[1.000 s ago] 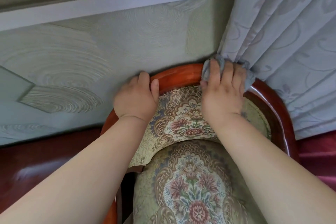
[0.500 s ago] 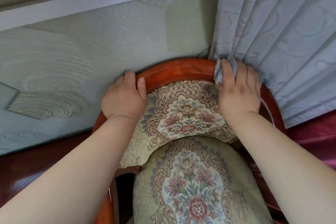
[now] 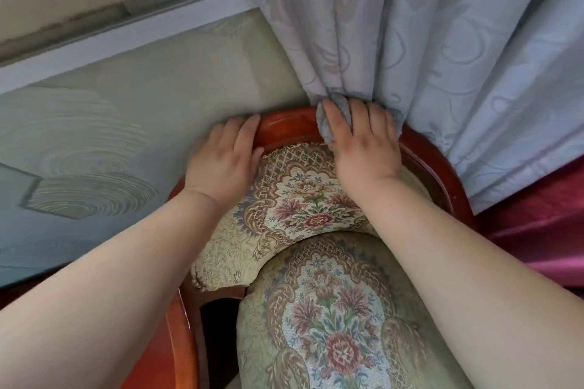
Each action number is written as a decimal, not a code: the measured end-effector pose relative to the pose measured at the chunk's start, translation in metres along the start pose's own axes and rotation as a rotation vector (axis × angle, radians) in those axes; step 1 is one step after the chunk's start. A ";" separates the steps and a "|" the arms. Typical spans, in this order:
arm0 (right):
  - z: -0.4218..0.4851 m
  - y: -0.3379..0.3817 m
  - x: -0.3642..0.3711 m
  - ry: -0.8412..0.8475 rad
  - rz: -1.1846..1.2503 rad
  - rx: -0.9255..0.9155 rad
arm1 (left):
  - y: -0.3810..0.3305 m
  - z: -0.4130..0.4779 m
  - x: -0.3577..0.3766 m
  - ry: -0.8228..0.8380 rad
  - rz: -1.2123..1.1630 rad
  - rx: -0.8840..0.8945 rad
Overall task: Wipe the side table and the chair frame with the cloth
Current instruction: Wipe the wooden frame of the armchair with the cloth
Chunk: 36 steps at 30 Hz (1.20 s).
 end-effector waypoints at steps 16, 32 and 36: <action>-0.066 -0.079 0.022 -0.040 -0.036 0.521 | -0.121 0.122 0.023 0.187 0.181 0.491; -0.147 -0.122 0.037 0.172 -0.099 0.609 | -0.125 0.119 0.024 0.179 0.190 0.442; -0.113 -0.115 0.033 0.207 -0.014 0.672 | -0.125 0.119 0.025 0.182 0.187 0.456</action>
Point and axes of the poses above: each hand's wrist, its own z-axis towards the middle knuckle, its own x-axis out of the palm, y = z × x, the point moved 6 cm from there along z, towards the middle knuckle, and after that the axes turned 6 degrees about y, right-handed, at the moved point
